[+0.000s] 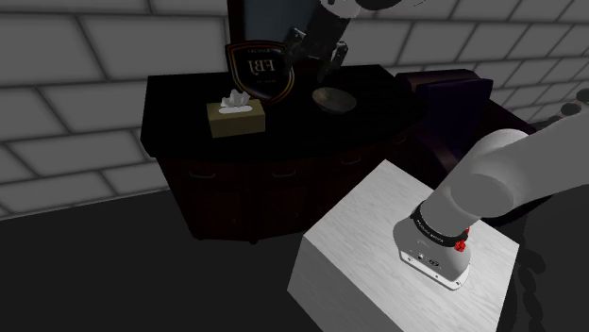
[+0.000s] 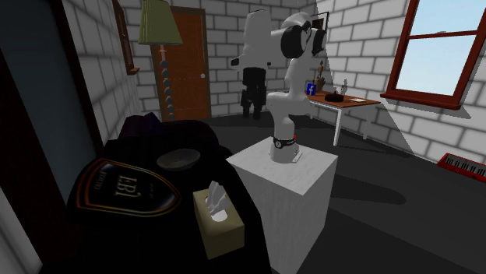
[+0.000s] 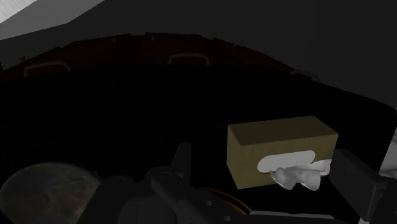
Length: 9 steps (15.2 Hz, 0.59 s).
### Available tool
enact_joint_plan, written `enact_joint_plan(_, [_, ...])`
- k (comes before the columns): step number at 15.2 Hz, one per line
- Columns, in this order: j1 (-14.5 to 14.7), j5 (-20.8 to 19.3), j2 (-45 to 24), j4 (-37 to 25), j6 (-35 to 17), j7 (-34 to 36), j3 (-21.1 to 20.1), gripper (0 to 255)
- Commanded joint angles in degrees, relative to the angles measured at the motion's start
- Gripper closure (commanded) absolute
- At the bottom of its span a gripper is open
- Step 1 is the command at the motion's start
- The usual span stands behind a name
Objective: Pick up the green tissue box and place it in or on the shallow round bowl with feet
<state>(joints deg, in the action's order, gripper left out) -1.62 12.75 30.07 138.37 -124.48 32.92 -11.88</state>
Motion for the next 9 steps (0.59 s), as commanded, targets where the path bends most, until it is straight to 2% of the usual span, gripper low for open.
enact_joint_plan(1, [-0.7,0.0,-4.1,-1.1,-4.3,4.5,-2.6,0])
enact_joint_plan(5, [-2.6,-2.1,-12.0,-3.7,-11.7,13.6,-7.3,0])
enact_joint_plan(9, [-5.0,-7.6,-20.9,-8.0,-17.9,24.6,-11.6,0])
